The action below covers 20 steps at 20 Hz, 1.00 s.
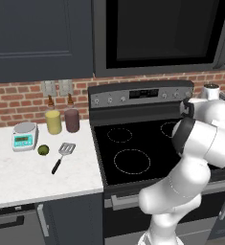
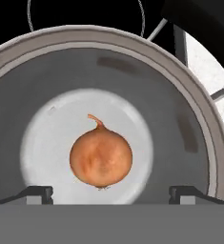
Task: Put the onion and lime in the pot. Retrieve the spatula and lightly stir the vegetables in the pot.
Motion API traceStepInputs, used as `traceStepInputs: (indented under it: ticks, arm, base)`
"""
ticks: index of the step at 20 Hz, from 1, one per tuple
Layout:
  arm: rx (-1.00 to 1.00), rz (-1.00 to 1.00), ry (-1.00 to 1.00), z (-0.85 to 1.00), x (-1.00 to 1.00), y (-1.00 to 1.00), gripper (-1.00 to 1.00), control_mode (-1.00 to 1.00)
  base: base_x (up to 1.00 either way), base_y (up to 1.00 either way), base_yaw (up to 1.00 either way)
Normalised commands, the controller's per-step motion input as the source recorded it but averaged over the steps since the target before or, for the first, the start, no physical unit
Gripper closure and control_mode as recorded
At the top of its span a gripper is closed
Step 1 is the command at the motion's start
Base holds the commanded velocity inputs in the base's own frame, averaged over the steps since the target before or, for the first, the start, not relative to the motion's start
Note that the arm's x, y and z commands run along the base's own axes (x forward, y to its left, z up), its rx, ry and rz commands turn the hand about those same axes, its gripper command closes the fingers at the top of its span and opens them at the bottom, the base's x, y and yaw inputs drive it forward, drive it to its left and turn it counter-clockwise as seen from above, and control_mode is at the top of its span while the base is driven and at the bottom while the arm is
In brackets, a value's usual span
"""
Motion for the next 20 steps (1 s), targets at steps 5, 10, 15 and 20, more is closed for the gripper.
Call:
traceStepInputs:
  ticks: [5, 10, 15, 20]
  arm:
    - [0.00, 0.00, -0.14, 0.56, -0.45, 0.33, -1.00, -1.00]
    - [0.00, 0.00, -0.07, 0.74, -0.65, 0.70, -1.00, -1.00]
    - [0.00, 0.00, 0.00, 0.28, -0.58, 0.99, -1.00, -1.00]
    - [0.00, 0.00, 0.00, 0.29, -0.59, 1.00, -1.00, -1.00]
  base:
    - [0.00, 0.00, 0.00]
    - [0.00, 0.00, 0.00]
    - [0.00, 0.00, 0.00]
    - [0.00, 0.00, 0.00]
